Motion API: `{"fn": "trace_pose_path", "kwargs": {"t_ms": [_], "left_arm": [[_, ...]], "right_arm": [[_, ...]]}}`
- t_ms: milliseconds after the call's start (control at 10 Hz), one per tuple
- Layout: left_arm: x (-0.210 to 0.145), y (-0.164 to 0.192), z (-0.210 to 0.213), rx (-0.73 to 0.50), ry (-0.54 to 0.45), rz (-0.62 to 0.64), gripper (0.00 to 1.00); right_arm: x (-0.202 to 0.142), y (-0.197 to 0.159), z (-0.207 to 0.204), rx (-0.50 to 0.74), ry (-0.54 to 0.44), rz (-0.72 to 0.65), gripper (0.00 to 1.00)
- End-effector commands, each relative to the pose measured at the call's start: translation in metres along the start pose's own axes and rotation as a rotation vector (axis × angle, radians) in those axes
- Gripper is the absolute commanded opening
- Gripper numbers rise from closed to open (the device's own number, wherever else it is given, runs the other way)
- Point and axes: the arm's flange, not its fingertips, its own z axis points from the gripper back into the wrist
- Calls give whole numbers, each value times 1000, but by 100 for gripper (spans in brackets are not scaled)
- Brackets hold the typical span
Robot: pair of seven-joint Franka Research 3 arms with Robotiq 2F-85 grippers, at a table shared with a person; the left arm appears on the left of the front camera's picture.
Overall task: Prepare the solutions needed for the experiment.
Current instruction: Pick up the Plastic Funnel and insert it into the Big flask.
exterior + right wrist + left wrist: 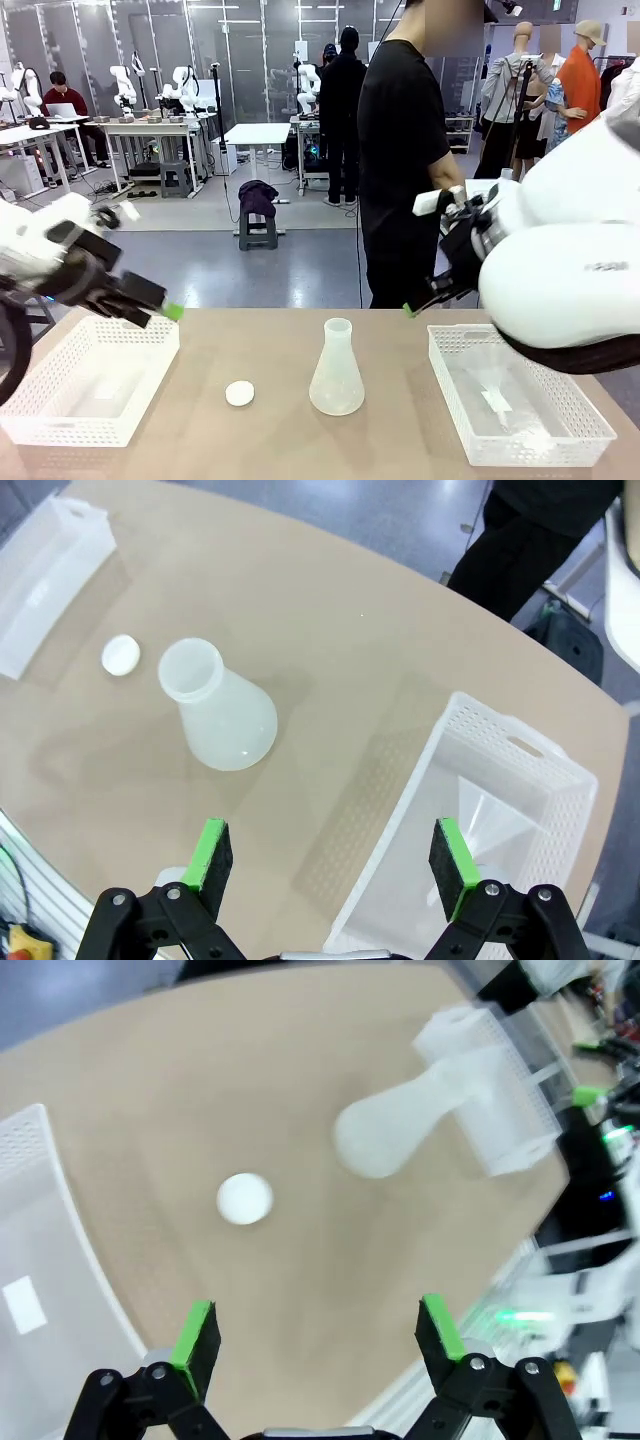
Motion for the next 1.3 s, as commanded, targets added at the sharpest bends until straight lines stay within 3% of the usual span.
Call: {"fn": "trace_pose_path", "kwargs": {"t_ms": [0, 200, 400, 800, 1200], "left_arm": [[-54, 6, 34, -61, -110, 66, 100], [-60, 4, 46, -242, -162, 157, 100], [-58, 5, 43, -318, -182, 173, 100], [-51, 5, 31, -567, -172, 208, 100], [-38, -4, 28, -574, -197, 183, 100]], "right_arm": [[-10, 10, 38, 17, -9, -127, 100], [-2, 0, 64, 323, 2, -359, 100], [1, -14, 66, 520, 2, -506, 100], [6, -23, 52, 649, 65, -660, 100], [1, -28, 50, 654, 79, -702, 100]]}}
